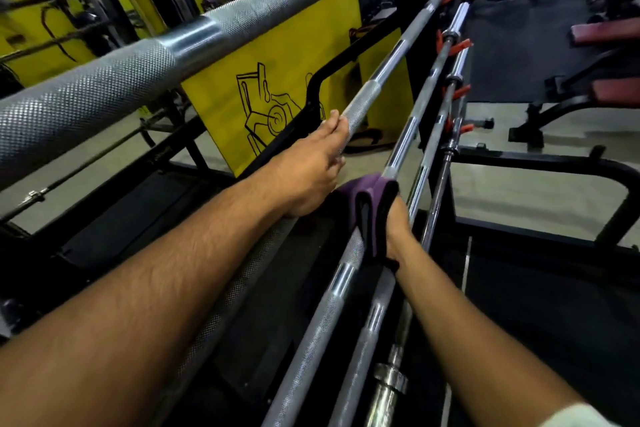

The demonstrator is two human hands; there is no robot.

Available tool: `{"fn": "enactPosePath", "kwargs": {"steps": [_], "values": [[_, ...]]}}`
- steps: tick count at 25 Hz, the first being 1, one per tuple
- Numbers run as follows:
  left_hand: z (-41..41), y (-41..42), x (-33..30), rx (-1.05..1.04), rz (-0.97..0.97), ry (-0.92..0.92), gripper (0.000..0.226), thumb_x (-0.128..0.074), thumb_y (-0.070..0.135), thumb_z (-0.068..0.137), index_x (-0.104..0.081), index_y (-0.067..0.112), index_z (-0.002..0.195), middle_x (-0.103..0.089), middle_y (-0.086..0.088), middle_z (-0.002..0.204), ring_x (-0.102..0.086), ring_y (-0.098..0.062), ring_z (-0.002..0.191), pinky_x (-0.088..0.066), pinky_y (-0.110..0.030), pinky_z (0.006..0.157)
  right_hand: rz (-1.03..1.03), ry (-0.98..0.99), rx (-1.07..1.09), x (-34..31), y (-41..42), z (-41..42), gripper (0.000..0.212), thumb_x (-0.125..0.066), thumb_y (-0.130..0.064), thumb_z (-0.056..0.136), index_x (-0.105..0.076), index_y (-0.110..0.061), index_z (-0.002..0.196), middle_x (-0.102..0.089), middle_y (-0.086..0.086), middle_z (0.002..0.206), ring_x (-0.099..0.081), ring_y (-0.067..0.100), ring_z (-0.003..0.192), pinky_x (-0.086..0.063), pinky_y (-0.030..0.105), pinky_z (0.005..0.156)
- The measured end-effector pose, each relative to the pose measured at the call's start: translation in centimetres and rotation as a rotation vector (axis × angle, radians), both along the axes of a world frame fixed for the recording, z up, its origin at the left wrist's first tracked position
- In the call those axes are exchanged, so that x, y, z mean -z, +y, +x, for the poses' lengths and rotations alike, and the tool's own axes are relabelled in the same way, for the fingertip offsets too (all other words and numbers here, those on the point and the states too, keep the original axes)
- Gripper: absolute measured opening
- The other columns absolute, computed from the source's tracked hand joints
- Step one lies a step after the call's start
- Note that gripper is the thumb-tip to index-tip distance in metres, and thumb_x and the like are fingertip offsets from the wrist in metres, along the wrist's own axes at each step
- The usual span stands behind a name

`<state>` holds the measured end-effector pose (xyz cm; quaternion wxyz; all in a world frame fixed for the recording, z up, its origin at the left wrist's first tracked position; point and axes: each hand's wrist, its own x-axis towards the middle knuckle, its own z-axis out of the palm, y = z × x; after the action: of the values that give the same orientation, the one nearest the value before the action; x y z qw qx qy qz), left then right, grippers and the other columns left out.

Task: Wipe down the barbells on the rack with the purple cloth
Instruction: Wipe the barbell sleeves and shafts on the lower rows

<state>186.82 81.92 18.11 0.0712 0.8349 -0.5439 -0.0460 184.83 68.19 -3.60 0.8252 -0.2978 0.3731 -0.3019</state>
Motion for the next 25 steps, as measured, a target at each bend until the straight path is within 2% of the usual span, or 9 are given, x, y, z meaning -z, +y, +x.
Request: {"fn": "enactPosePath", "kwargs": {"steps": [2,5,9,12,15,17,20,23,25], "values": [[0.0,0.0,0.1,0.004,-0.004,0.012,0.062,-0.035,0.024,0.108,-0.001,0.021,0.160,0.011,0.007,0.166,0.001,-0.007,0.151,0.006,-0.003,0.099,-0.037,0.085,0.023,-0.7,-4.0,1.1,0.023,-0.062,-0.038,0.097,-0.067,-0.017,0.095,-0.064,0.007,0.075,-0.062,0.022,0.064,-0.048,0.025,0.056],[0.1,0.0,0.2,0.005,-0.018,0.007,0.061,-0.035,0.024,0.108,-0.003,0.021,0.160,0.009,0.007,0.166,0.000,-0.007,0.151,0.004,-0.009,0.105,-0.049,0.117,0.001,-1.2,-5.5,1.4,0.020,-0.063,-0.037,0.097,-0.066,-0.017,0.093,-0.063,0.006,0.074,-0.061,0.021,0.062,-0.048,0.025,0.058],[0.3,0.0,0.4,0.000,-0.024,-0.011,0.060,-0.036,0.024,0.108,-0.005,0.020,0.160,0.008,0.006,0.166,-0.001,-0.008,0.152,0.005,-0.007,0.103,-0.084,0.071,-0.057,0.0,2.4,-1.3,0.029,-0.067,-0.042,0.090,-0.068,-0.014,0.097,-0.062,0.006,0.070,-0.060,0.022,0.062,-0.049,0.030,0.059],[0.4,0.0,0.3,-0.019,-0.026,-0.001,0.060,-0.036,0.027,0.108,-0.007,0.023,0.160,0.006,0.008,0.166,-0.005,-0.009,0.152,-0.001,-0.008,0.103,-0.033,-0.061,-0.095,0.2,9.0,-4.0,0.027,-0.060,-0.039,0.098,-0.068,-0.013,0.098,-0.062,0.005,0.064,-0.057,0.015,0.050,-0.045,0.024,0.049],[0.4,0.0,0.4,-0.024,-0.042,0.009,0.058,-0.036,0.027,0.108,-0.009,0.026,0.160,0.002,0.011,0.166,-0.007,-0.009,0.152,-0.003,-0.009,0.103,-0.085,-0.030,-0.100,-0.7,7.8,-3.7,0.025,-0.059,-0.032,0.100,-0.064,-0.010,0.110,-0.062,0.006,0.065,-0.057,0.015,0.049,-0.045,0.022,0.045],[0.7,-0.2,0.6,-0.021,-0.053,0.019,0.058,-0.036,0.027,0.108,-0.010,0.027,0.160,0.002,0.012,0.166,-0.007,-0.009,0.152,-0.003,-0.010,0.105,-0.108,0.026,-0.023,-1.7,3.9,-2.5,0.019,-0.061,-0.025,0.099,-0.064,-0.011,0.112,-0.062,0.005,0.067,-0.060,0.017,0.056,-0.045,0.021,0.050],[0.9,-0.1,0.8,-0.032,-0.038,0.020,0.059,-0.035,0.029,0.108,-0.007,0.030,0.159,0.003,0.014,0.165,-0.009,-0.010,0.152,-0.004,-0.017,0.107,-0.230,0.191,-0.001,-2.4,-2.3,-0.4,0.021,-0.056,-0.029,0.101,-0.061,-0.013,0.114,-0.060,0.003,0.082,-0.059,0.023,0.085,-0.045,0.018,0.055],[0.8,-0.3,0.8,-0.025,-0.045,-0.014,0.059,-0.036,0.029,0.108,-0.008,0.029,0.159,0.002,0.013,0.166,-0.011,-0.013,0.152,-0.009,-0.022,0.115,-0.294,0.233,-0.007,-3.2,-4.7,0.2,0.011,-0.054,-0.029,0.103,-0.054,-0.018,0.107,-0.054,-0.003,0.081,-0.054,0.022,0.088,-0.041,0.016,0.048],[0.7,-0.3,0.5,-0.026,-0.045,-0.036,0.058,-0.037,0.028,0.108,-0.010,0.027,0.159,0.000,0.012,0.166,-0.016,-0.016,0.151,-0.016,-0.028,0.118,-0.232,0.198,0.006,-3.6,-2.6,-0.5,0.019,-0.054,-0.031,0.104,-0.055,-0.017,0.090,-0.055,-0.003,0.079,-0.056,0.020,0.083,-0.041,0.016,0.048]]}}
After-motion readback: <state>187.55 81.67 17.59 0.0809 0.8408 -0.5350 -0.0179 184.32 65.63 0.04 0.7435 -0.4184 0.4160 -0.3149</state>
